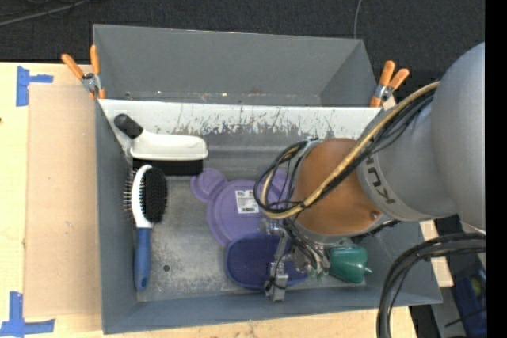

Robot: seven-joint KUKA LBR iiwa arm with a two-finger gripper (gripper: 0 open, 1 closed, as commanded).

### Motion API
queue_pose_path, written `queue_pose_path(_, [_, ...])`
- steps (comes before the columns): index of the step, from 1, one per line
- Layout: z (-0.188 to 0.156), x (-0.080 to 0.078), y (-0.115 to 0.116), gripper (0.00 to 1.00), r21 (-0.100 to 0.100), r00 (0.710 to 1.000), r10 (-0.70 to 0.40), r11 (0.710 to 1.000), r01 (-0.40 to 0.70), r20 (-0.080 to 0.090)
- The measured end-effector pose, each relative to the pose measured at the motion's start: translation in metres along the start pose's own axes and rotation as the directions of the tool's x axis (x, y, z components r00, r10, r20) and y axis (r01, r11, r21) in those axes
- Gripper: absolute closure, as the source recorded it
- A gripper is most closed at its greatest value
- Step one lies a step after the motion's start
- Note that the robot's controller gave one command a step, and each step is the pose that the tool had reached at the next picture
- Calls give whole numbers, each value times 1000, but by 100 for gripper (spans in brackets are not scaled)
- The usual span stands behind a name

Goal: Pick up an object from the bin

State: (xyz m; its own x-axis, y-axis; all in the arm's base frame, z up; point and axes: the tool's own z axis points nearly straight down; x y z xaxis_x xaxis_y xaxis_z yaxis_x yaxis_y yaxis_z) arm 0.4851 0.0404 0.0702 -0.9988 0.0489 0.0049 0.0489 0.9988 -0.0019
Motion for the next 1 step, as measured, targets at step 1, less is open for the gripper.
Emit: queue_pose_path(1, [-2, -19, 30, 100, 1, 875, -483, 875, 483, -3])
